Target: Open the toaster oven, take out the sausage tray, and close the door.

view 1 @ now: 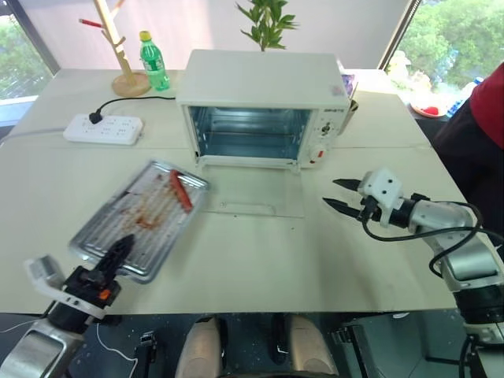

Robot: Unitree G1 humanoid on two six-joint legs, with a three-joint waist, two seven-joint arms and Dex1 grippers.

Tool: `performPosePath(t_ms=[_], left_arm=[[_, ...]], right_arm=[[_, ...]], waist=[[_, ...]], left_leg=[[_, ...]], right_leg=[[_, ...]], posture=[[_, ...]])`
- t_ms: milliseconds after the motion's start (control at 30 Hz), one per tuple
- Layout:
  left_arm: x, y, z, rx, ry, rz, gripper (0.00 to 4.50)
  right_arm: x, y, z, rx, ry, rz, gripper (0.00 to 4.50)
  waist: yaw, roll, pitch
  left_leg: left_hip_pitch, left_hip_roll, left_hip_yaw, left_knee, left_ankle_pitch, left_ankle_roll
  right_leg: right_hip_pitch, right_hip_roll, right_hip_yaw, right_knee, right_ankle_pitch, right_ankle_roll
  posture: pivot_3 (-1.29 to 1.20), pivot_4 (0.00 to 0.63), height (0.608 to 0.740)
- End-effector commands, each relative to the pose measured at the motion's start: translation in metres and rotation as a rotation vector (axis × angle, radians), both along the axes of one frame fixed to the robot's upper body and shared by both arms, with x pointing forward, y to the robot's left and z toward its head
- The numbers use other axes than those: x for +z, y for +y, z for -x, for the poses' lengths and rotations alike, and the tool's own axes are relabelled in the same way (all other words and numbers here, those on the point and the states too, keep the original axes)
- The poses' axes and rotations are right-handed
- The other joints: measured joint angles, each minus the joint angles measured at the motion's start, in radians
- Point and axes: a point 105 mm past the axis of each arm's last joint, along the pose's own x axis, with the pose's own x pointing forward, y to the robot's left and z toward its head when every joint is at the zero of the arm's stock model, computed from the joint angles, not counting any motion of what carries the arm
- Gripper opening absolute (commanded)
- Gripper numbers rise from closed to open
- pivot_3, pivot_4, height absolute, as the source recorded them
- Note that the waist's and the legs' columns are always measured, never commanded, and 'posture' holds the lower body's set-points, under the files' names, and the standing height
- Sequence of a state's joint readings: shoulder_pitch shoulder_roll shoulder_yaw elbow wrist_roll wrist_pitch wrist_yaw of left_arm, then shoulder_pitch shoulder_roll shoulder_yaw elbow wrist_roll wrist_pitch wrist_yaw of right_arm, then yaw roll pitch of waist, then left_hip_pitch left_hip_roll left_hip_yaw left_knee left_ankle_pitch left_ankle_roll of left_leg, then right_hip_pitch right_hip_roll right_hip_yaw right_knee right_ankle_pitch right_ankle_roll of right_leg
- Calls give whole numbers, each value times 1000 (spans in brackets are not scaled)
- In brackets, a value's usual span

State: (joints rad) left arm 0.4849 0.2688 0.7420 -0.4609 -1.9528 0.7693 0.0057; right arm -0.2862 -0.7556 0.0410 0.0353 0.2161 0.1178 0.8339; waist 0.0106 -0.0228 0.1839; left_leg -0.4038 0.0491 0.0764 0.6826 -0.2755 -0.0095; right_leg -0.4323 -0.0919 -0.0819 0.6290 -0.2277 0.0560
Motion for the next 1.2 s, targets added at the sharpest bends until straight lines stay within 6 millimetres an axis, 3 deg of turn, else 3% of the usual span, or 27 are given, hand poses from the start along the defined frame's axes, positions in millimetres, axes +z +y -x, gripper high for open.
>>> performPosePath(t_ms=[33, 200, 400, 500, 667, 833, 1033, 1200], left_arm=[[18, 17, 7, 111, -73, -20, 0], [17, 23, 8, 147, -87, 0, 0], [18, 33, 5, 185, -97, 12, 0], [17, 34, 6, 178, -88, 1, 0], [17, 35, 3, 166, -81, -3, 0], [16, 21, -3, 119, -71, 5, 0], [15, 3, -8, 40, -49, -2, 0], [11, -17, -9, -89, -14, -39, 0]], right_arm=[[-7, 10, -4, 25, 1, -1, 2366], [-22, 28, -7, 57, 68, -29, 2366], [-23, 48, -14, 75, 84, -86, 2366], [-6, 58, -22, 72, 46, -139, 2366], [25, 56, -31, 53, -28, -184, 2366], [47, 53, -39, 23, -78, -229, 2366], [36, 59, -25, 57, -49, -208, 2366], [34, 52, -10, 104, -31, -167, 2366]], waist=[[1, 0, 0], [1, 0, 0], [1, 0, 0], [-1, 0, 0], [1, 0, 0], [1, 0, 0], [1, 0, 0], [1, 0, 0]], left_leg=[[-1, 0, 0, 0, 0, 0], [-1, 0, 0, 0, 0, 0], [-2, 0, 0, 0, 0, 0], [-2, 0, 0, 0, 0, 0], [-3, 1, 0, 0, 0, 0], [-3, 1, 0, 0, 0, 0], [-4, 1, 0, 0, 0, 0], [-4, 1, 0, 0, 0, 0]], right_leg=[[0, 0, 0, 0, 0, 0], [-1, 0, 0, 0, 0, 0], [-1, 2, 0, 0, 0, 0], [-1, 2, 0, 0, 0, 0], [-2, 2, 0, 0, 0, 0], [-3, 2, 0, 0, 0, 0], [-3, 2, 0, -1, 0, 0], [-3, 2, 0, 0, 0, 0]], posture=[[0, 150, 722], [0, 150, 722], [0, 150, 722], [0, 150, 722], [0, 150, 722], [0, 150, 722], [0, 150, 722], [0, 150, 722]])
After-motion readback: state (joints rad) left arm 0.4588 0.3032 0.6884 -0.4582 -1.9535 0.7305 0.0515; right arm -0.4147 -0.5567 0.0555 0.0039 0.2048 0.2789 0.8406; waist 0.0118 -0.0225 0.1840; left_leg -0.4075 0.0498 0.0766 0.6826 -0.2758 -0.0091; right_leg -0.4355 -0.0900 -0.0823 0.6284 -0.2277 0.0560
